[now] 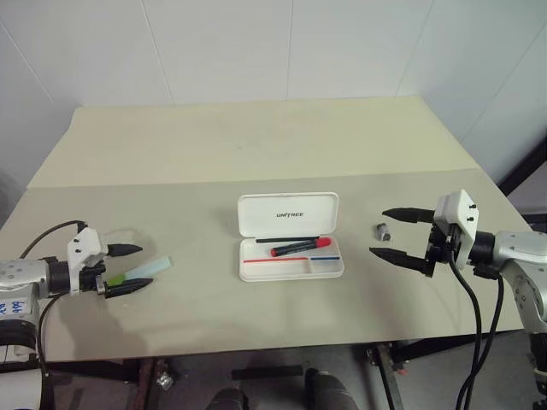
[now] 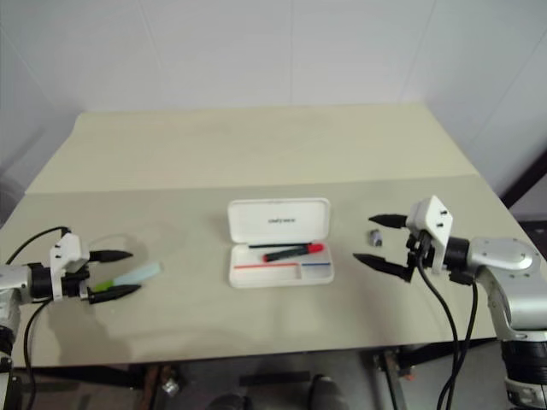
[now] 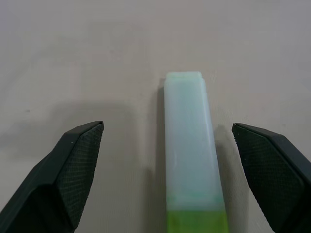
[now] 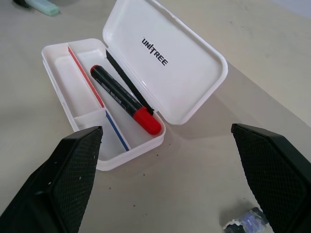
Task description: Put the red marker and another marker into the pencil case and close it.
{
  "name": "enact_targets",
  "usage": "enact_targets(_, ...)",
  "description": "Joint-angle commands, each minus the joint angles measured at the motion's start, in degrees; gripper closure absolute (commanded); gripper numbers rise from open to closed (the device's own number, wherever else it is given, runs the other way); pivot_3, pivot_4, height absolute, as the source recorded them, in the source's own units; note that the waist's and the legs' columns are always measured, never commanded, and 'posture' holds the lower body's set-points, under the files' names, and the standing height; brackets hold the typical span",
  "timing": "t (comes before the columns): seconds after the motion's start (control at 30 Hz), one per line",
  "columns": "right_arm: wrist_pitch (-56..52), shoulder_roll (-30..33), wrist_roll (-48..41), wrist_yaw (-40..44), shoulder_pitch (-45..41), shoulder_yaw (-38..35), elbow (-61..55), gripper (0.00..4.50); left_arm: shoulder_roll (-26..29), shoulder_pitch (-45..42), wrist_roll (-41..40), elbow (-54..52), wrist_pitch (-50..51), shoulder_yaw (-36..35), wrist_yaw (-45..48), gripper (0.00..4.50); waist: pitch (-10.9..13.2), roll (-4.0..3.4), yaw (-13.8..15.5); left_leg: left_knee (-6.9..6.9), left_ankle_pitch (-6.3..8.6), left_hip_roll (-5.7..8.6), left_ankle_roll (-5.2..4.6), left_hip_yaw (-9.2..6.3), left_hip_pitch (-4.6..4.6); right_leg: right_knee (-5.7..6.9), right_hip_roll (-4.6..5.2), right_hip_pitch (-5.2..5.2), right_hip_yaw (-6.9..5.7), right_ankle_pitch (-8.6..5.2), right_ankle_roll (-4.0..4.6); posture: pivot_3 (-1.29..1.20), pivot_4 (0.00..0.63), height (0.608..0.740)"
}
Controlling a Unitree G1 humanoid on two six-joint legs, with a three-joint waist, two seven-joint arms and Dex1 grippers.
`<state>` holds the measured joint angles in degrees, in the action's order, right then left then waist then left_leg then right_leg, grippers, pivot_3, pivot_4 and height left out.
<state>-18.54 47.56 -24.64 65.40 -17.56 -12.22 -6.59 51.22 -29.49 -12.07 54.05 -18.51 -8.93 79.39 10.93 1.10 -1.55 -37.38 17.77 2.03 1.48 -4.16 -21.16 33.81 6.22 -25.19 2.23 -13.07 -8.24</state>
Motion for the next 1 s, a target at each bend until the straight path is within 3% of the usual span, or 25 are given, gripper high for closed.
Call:
enact_targets(0.03, -1.07, 1.94, -1.91, -1.08, 1.04, -3.33, -3.73, 0.01, -0.12, -0.61, 1.17, 2.36, -1.99, 0.64, 1.26, 0.00, 0.00, 0.00, 0.07, -0.01, 0.00, 0.00, 0.00, 0.00, 0.00, 0.00, 0.00, 0.00, 0.00, 0.00, 0.00, 0.00, 0.150, 0.740)
enact_targets(0.17, -1.92, 2.31, -2.40, -2.33, 2.15, -4.08, -5.28, 0.01, -0.52, 0.18, 1.32, 3.69, -3.54, 0.70, 1.10, 0.00, -0.02, 0.04, 0.08, -0.08, 0.00, 0.01, -0.01, 0.00, 0.03, 0.04, 0.01, 0.04, 0.01, 0.01, -0.01, 0.00, 0.150, 0.740)
enact_targets(0.23, -2.02, 2.42, -2.49, -2.83, 2.56, -4.30, -5.67, 0.00, -0.80, 0.73, 1.08, 4.04, -3.75, 0.39, 0.59, 0.39, -0.03, 0.04, 0.06, -0.07, 0.00, 0.00, -0.01, 0.00, 0.09, 0.05, 0.01, 0.08, 0.01, 0.00, -0.01, 0.00, 0.150, 0.740)
enact_targets(0.4, -1.99, 2.56, -2.60, -3.41, 2.75, -4.23, -5.86, 0.00, -1.01, 1.48, 0.69, 4.33, -3.74, -0.05, 0.37, 1.90, -0.04, 0.02, 0.07, -0.10, -0.02, 0.00, 0.00, 0.00, 0.24, 0.02, 0.01, 0.16, 0.02, 0.00, 0.00, 0.00, 0.150, 0.740)
enact_targets(0.57, -1.63, 2.51, -2.30, -3.46, 1.94, -3.53, -5.14, 0.00, -1.28, 1.50, 0.26, 3.87, -3.75, -0.39, -0.14, 3.41, -0.04, 0.03, -0.01, -0.01, -0.05, -0.09, -0.05, -0.01, 0.98, -0.03, -0.07, 0.93, 0.01, -0.05, 0.10, 0.00, 0.150, 0.740)
enact_targets(0.73, -0.88, 2.30, -1.76, -2.96, 1.08, -2.36, -4.05, 0.00, -1.85, 1.48, -0.36, 2.63, -3.55, -0.77, -0.96, 3.41, -0.04, 0.03, 0.05, -0.03, -0.07, -0.10, -0.06, -0.02, 0.98, -0.01, -0.07, 0.92, 0.02, -0.04, 0.10, 0.00, 0.150, 0.740)
enact_targets(1.0, 1.60, 1.18, -0.53, -1.66, -1.32, 0.77, -0.22, 0.00, -2.54, 3.51, -5.03, -13.75, 2.03, -1.98, -0.32, 3.41, -0.02, 0.07, 0.17, 0.02, -0.05, -0.06, -0.03, -0.04, 0.80, -0.09, 0.00, 0.79, 0.01, -0.02, 0.07, 0.00, 0.150, 0.740)
